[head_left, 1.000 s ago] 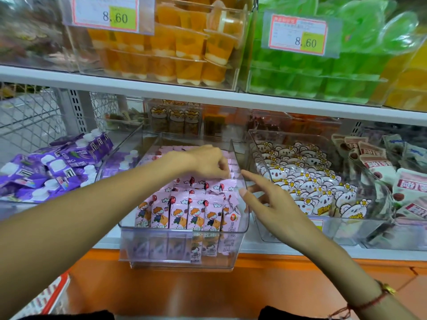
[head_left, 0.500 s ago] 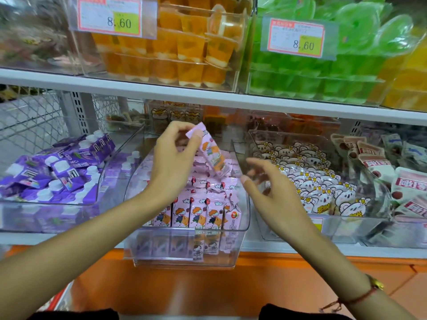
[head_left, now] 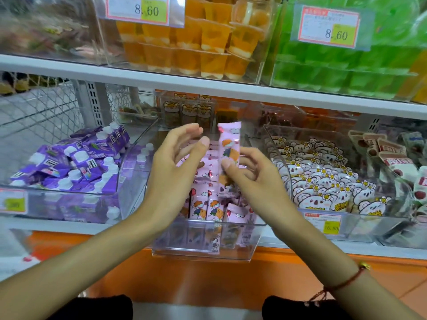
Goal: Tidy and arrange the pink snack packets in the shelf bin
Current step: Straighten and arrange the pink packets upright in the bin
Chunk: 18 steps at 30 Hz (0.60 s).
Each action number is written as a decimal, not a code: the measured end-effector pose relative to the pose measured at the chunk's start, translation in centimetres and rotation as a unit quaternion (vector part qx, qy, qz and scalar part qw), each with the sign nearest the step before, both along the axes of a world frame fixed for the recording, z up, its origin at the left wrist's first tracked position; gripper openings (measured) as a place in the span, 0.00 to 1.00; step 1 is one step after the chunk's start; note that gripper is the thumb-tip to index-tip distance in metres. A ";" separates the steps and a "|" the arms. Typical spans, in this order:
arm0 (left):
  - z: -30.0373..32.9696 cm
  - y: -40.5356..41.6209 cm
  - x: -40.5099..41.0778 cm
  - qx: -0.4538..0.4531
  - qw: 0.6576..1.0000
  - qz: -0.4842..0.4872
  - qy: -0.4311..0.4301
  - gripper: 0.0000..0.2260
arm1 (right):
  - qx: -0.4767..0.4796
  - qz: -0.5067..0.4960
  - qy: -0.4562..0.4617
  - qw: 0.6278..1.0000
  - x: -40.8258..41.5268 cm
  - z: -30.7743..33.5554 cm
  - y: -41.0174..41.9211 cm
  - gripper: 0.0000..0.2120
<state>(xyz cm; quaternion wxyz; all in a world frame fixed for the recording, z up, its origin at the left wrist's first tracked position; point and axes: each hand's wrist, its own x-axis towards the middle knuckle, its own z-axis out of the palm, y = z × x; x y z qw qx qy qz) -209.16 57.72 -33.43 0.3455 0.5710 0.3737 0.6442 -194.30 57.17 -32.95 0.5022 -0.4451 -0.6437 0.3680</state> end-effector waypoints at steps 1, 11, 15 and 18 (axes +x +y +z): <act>-0.2 0.0 0.0 -0.002 1.000 -0.005 0.016 0.11 | -0.033 0.000 0.048 0.998 0.0 0.1 0.2 0.09; -2.1 0.0 0.5 0.015 0.988 -0.014 0.154 0.19 | -0.064 0.016 0.182 0.981 0.4 -0.1 0.2 0.13; -1.9 0.0 0.7 0.033 0.986 -0.023 0.160 0.14 | -0.062 0.029 0.180 0.981 1.0 0.1 0.3 0.18; -1.8 0.0 0.7 0.013 0.987 -0.066 0.143 0.11 | -0.069 0.049 0.161 0.983 1.7 0.5 0.5 0.18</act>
